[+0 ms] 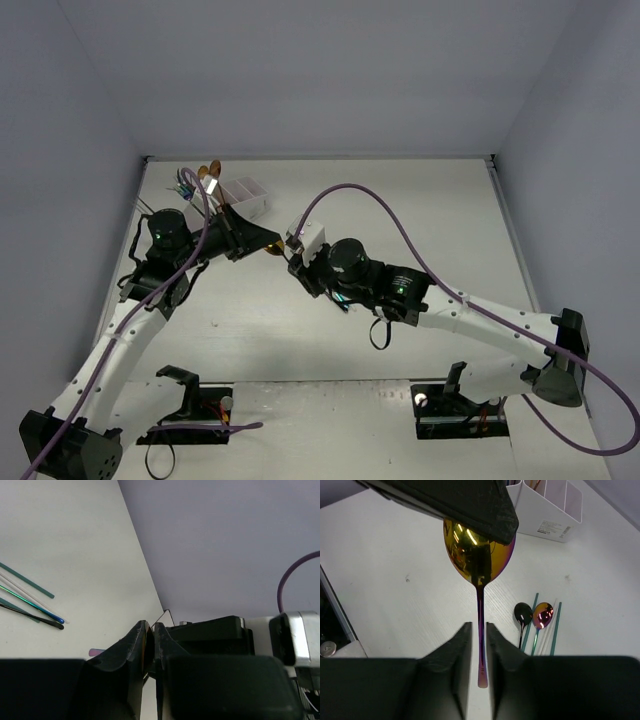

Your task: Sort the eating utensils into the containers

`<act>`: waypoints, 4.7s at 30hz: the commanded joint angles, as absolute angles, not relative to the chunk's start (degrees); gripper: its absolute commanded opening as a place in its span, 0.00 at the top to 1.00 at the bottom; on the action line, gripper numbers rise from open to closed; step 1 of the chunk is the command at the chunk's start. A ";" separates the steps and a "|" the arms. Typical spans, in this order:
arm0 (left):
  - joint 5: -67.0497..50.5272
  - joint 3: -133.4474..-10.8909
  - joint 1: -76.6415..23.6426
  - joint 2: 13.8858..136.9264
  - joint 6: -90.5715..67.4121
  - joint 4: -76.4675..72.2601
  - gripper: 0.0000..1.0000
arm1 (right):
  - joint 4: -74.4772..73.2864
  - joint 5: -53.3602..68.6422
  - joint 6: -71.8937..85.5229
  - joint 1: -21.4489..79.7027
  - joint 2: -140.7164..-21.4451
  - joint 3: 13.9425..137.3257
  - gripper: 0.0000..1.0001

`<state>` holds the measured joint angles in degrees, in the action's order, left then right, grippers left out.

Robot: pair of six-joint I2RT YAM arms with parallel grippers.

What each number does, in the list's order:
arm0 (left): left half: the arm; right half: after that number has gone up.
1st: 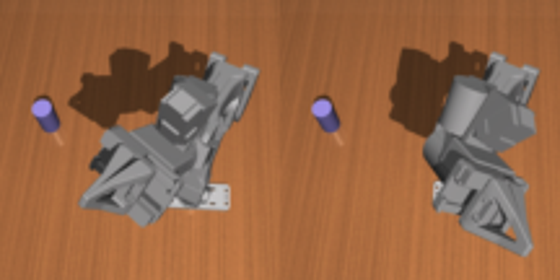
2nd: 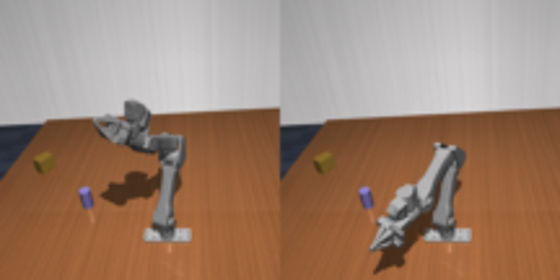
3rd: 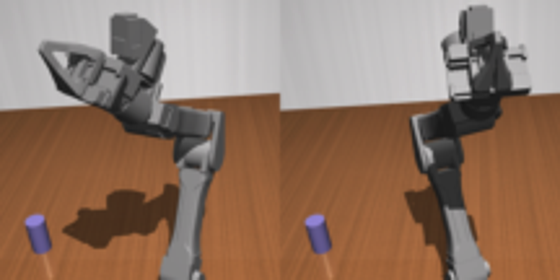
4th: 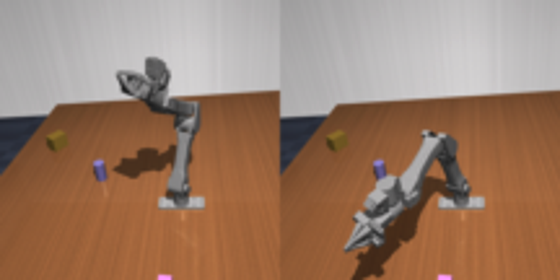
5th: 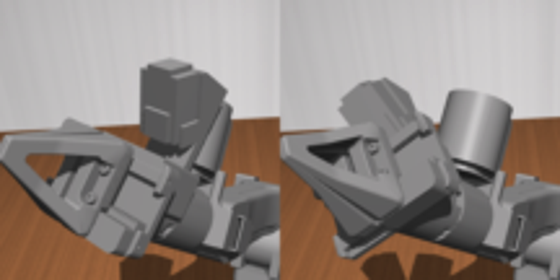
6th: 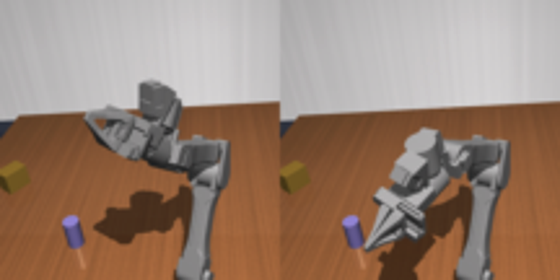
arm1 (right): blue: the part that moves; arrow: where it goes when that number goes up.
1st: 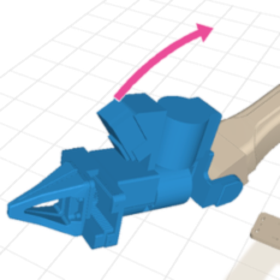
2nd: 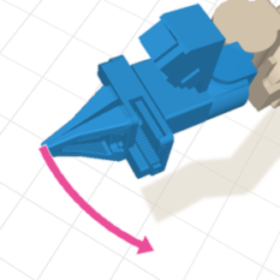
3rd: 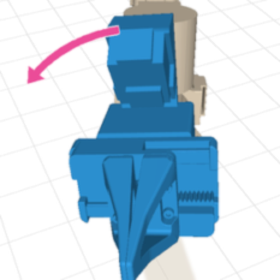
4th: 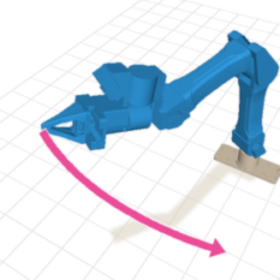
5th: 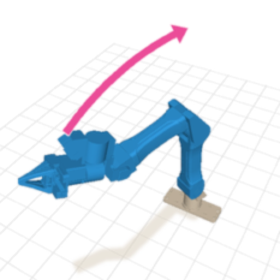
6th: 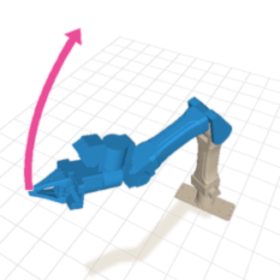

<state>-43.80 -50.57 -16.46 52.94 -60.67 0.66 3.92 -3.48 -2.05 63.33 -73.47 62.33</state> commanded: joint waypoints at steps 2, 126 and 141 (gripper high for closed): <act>-40.85 -50.45 -16.17 52.22 -63.52 -6.10 1.00 | 10.54 -6.32 -2.98 62.67 -71.71 62.50 0.47; 16.56 -59.99 -38.90 81.15 -58.16 20.33 0.30 | 2.29 -25.63 13.83 43.52 -83.25 55.56 0.35; 24.90 -73.18 -45.19 102.45 -70.48 29.88 0.50 | 3.30 -21.10 17.53 34.39 -72.59 46.12 0.30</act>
